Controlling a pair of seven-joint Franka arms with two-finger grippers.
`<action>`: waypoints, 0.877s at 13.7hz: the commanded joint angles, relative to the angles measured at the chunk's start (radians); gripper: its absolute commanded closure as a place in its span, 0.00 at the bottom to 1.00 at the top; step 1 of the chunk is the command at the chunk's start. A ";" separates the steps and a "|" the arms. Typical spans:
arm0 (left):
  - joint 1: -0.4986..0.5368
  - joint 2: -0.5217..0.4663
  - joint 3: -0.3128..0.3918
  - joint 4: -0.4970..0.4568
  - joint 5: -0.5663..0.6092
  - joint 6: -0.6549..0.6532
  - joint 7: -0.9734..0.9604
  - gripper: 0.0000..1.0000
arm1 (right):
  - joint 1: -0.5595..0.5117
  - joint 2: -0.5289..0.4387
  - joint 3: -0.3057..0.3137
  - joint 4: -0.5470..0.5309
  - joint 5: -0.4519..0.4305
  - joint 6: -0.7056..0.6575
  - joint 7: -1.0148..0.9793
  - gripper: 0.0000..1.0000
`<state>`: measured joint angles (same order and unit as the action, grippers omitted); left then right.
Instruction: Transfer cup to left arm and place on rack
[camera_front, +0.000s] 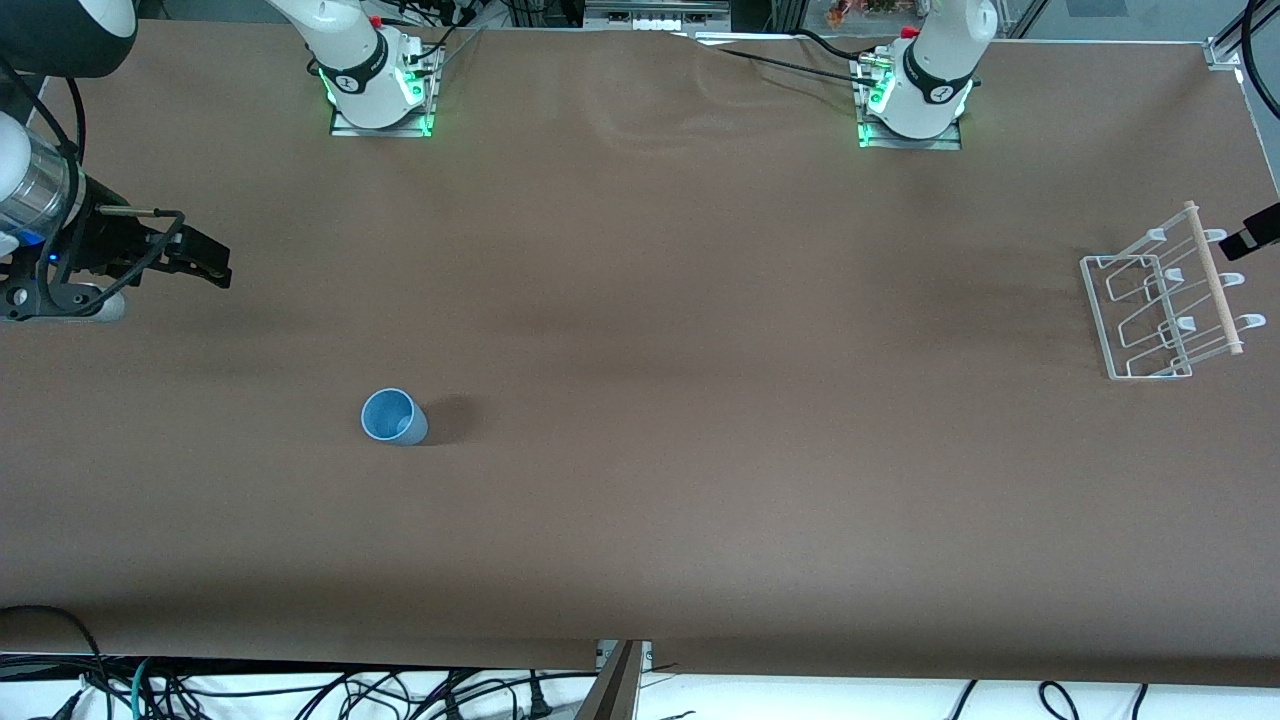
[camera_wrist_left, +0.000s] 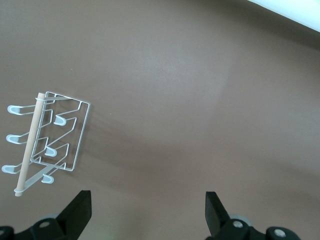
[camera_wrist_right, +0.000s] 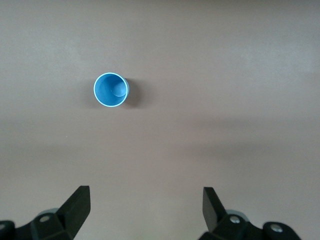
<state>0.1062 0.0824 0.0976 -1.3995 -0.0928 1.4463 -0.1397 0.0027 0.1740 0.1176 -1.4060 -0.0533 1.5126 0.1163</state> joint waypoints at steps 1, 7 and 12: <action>-0.003 -0.006 -0.038 0.017 -0.004 -0.004 0.005 0.00 | -0.018 -0.007 0.014 -0.004 0.015 -0.005 -0.013 0.01; 0.000 -0.023 -0.067 0.017 0.002 -0.081 -0.009 0.00 | -0.018 -0.007 0.014 -0.005 0.015 -0.002 -0.013 0.01; 0.006 -0.041 -0.067 0.022 0.039 -0.092 -0.009 0.00 | -0.018 -0.007 0.014 -0.004 0.015 0.000 -0.009 0.01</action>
<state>0.1089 0.0511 0.0364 -1.3905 -0.0718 1.3723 -0.1446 0.0020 0.1741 0.1177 -1.4060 -0.0533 1.5128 0.1159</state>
